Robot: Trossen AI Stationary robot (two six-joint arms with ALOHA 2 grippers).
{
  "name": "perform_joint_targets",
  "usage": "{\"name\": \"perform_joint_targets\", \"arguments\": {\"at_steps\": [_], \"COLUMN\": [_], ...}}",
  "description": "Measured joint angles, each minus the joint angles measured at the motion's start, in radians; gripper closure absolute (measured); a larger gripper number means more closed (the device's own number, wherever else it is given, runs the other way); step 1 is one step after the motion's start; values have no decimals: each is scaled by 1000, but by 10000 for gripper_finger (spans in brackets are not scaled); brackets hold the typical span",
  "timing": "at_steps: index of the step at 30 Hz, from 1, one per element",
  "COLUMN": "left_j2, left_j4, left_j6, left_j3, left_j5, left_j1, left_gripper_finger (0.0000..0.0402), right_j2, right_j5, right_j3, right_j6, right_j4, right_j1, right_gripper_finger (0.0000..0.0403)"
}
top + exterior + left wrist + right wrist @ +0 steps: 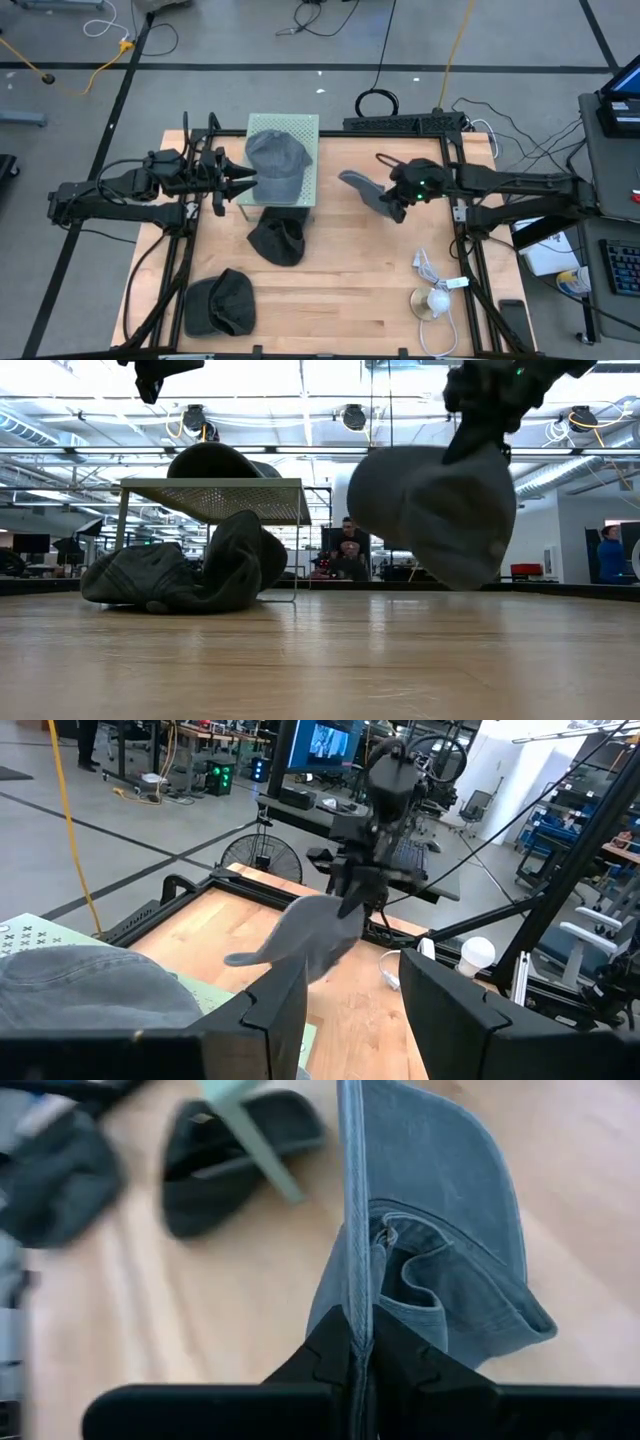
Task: Pick & Place hat
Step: Stack the gray cap on the gray cap on the shelf
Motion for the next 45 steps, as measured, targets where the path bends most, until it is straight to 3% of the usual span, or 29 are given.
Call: {"name": "perform_joint_targets", "arguments": {"at_steps": [9,19,27,36,40,45], "left_j2": [0,0,41,194,259,343], "left_j4": [0,0,77,262,363,371], "left_j6": [3,-7,-51,-20,-18,1], "left_j3": [0,0,1,1,2,56], "left_j5": [0,1,155,158,158,157], "left_j1": [0,0,-11,-54,-70,-95], "left_gripper_finger": [238,238,238,238,238,238], "right_j2": [-102,-118,-113,-78,-61,-45], "right_j5": [-253,-539,-595,-672,-688,-703], "right_j3": [0,0,0,0,0,0], "right_j6": [187,259,341,432,440,439], "right_j4": [52,292,437,611,623,623], "right_j1": [0,0,0,0,0,0], "right_gripper_finger": [391,389,388,388,388,388]}}
